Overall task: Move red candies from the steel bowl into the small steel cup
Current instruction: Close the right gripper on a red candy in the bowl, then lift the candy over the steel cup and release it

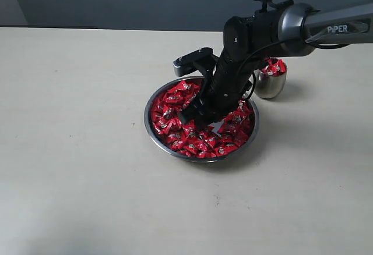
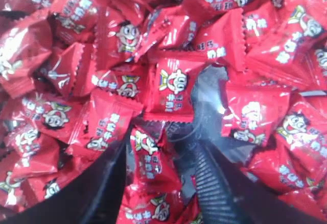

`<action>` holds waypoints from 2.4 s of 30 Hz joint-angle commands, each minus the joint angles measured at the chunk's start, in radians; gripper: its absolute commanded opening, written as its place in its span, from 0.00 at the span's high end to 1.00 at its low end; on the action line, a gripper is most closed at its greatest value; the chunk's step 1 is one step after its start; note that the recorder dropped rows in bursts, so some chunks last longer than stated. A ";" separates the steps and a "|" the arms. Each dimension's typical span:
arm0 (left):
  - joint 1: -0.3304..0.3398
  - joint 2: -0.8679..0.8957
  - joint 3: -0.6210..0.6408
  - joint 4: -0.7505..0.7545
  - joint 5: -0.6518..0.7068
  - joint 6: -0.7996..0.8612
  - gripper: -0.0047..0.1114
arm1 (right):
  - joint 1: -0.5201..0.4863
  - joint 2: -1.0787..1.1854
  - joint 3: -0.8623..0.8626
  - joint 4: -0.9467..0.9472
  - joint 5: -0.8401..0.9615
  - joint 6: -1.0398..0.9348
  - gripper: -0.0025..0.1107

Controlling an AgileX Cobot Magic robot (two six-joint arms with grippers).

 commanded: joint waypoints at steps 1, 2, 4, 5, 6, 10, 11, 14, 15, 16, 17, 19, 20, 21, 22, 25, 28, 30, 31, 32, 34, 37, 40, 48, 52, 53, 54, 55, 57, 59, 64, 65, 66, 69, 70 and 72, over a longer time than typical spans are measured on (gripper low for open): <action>0.000 -0.005 -0.008 0.002 -0.008 -0.005 0.96 | 0.001 0.011 0.000 -0.007 -0.020 0.000 0.60; 0.000 -0.005 -0.008 0.002 -0.008 -0.005 0.96 | 0.001 0.016 0.000 -0.005 -0.017 0.000 0.60; 0.000 -0.005 -0.008 0.002 -0.008 -0.005 0.96 | 0.001 0.030 0.000 -0.002 -0.012 0.000 0.61; 0.000 -0.005 -0.008 0.002 -0.008 -0.005 0.96 | 0.001 0.035 0.000 -0.002 -0.010 0.000 0.62; 0.000 -0.005 -0.008 0.002 -0.008 -0.005 0.96 | 0.001 0.038 0.000 -0.006 -0.008 0.000 0.63; 0.000 -0.005 -0.008 0.002 -0.008 -0.005 0.96 | 0.001 0.040 0.000 -0.005 -0.008 0.000 0.63; 0.000 -0.005 -0.008 0.002 -0.008 -0.005 0.96 | 0.001 0.040 0.000 -0.005 -0.008 0.000 0.63; 0.000 -0.005 -0.008 0.002 -0.008 -0.005 0.96 | 0.001 0.042 0.000 -0.005 -0.008 0.000 0.63; 0.000 -0.005 -0.008 0.002 -0.008 -0.005 0.96 | 0.001 0.044 0.000 -0.005 -0.005 0.000 0.63; 0.000 -0.005 -0.008 0.002 -0.008 -0.005 0.96 | 0.001 0.047 0.000 -0.005 -0.005 0.000 0.63; 0.000 -0.005 -0.008 0.002 -0.008 -0.005 0.96 | 0.001 0.047 0.000 -0.005 -0.005 0.000 0.63; 0.000 -0.005 -0.008 0.002 -0.008 -0.005 0.96 | 0.001 0.053 0.000 -0.005 0.001 0.000 0.63; 0.000 -0.005 -0.008 0.002 -0.008 -0.005 0.96 | 0.001 0.055 0.000 -0.005 0.003 0.000 0.63; 0.000 -0.005 -0.008 0.002 -0.008 -0.005 0.96 | 0.001 0.055 0.000 -0.005 0.003 0.000 0.63; 0.000 -0.005 -0.008 0.002 -0.008 -0.005 0.96 | 0.001 0.055 0.000 -0.005 0.003 0.000 0.63; 0.000 -0.005 -0.008 0.002 -0.008 -0.005 0.96 | 0.001 0.055 0.000 -0.005 0.003 0.000 0.63; 0.000 -0.005 -0.008 0.002 -0.008 -0.005 0.96 | 0.001 0.055 0.000 -0.005 0.003 0.000 0.63; 0.000 -0.005 -0.008 0.002 -0.008 -0.005 0.96 | 0.001 0.055 0.000 -0.007 0.002 0.000 0.66; 0.000 -0.005 -0.008 0.002 -0.008 -0.005 0.96 | 0.001 0.055 0.000 -0.008 0.002 0.000 0.69; 0.000 -0.005 -0.008 0.002 -0.008 -0.005 0.96 | 0.001 0.055 0.000 -0.008 0.002 0.000 0.76; 0.000 -0.005 -0.008 0.002 -0.008 -0.005 0.96 | 0.001 0.055 0.000 -0.008 0.002 0.000 0.86; 0.000 -0.005 -0.008 0.002 -0.008 -0.005 0.96 | 0.001 0.055 0.000 -0.018 0.002 0.000 0.99; 0.000 -0.005 -0.008 0.002 -0.008 -0.005 0.96 | 0.001 0.053 0.000 -0.024 0.007 0.000 0.98; 0.000 -0.005 -0.008 0.002 -0.008 -0.005 0.96 | 0.001 -0.021 0.000 -0.040 0.011 0.000 0.98; 0.000 -0.005 -0.008 0.002 -0.008 -0.005 0.96 | 0.001 -0.084 0.000 -0.108 0.007 0.060 0.98; 0.000 -0.005 -0.008 0.002 -0.008 -0.005 0.96 | -0.001 -0.099 0.000 -0.135 0.005 0.093 0.98; 0.000 -0.005 -0.008 0.002 -0.008 -0.005 0.96 | -0.003 -0.114 0.000 -0.175 -0.001 0.136 0.98; 0.000 -0.005 -0.008 0.002 -0.008 -0.005 0.96 | -0.008 -0.126 0.000 -0.212 -0.004 0.174 0.98; 0.000 -0.005 -0.008 0.002 -0.008 -0.005 0.96 | -0.035 -0.158 0.000 -0.307 -0.024 0.275 0.98; 0.000 -0.005 -0.008 0.002 -0.008 -0.005 0.96 | -0.079 -0.191 0.000 -0.356 -0.046 0.327 0.98; 0.000 -0.005 -0.008 0.002 -0.008 -0.005 0.96 | -0.219 -0.255 0.000 -0.310 -0.091 0.340 0.98; 0.000 -0.005 -0.008 0.002 -0.008 -0.005 0.96 | -0.244 -0.259 0.000 -0.295 -0.095 0.340 0.98; 0.000 -0.005 -0.008 0.002 -0.008 -0.005 0.96 | -0.268 -0.259 -0.007 -0.282 -0.095 0.337 0.98; 0.000 -0.005 -0.008 0.002 -0.008 -0.005 0.96 | -0.305 -0.233 -0.047 -0.265 -0.067 0.315 0.98; 0.000 -0.005 -0.008 0.002 -0.008 -0.005 0.96 | -0.310 -0.219 -0.063 -0.265 -0.061 0.315 0.98; 0.000 -0.005 -0.008 0.002 -0.008 -0.005 0.96 | -0.315 -0.182 -0.113 -0.262 -0.031 0.307 0.98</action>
